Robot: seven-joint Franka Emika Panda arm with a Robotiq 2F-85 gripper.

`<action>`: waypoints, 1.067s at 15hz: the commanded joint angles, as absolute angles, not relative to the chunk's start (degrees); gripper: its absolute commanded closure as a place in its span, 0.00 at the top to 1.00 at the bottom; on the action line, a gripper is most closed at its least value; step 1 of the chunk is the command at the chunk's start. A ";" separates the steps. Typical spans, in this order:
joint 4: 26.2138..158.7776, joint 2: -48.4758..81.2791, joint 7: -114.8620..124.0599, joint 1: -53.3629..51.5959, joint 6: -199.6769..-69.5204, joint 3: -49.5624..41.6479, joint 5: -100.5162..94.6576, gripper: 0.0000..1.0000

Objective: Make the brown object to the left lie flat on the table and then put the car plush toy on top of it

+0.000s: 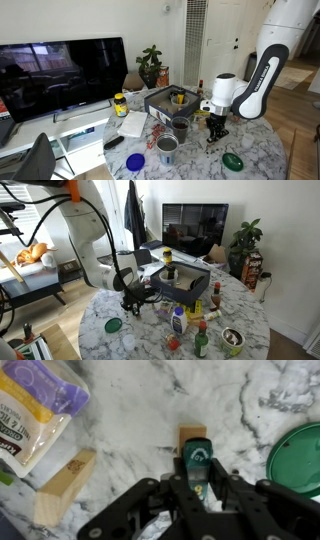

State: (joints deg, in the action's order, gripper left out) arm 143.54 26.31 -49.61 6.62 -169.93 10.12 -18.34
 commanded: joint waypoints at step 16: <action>154.81 15.12 -52.86 21.41 -168.28 27.46 -2.64 1.00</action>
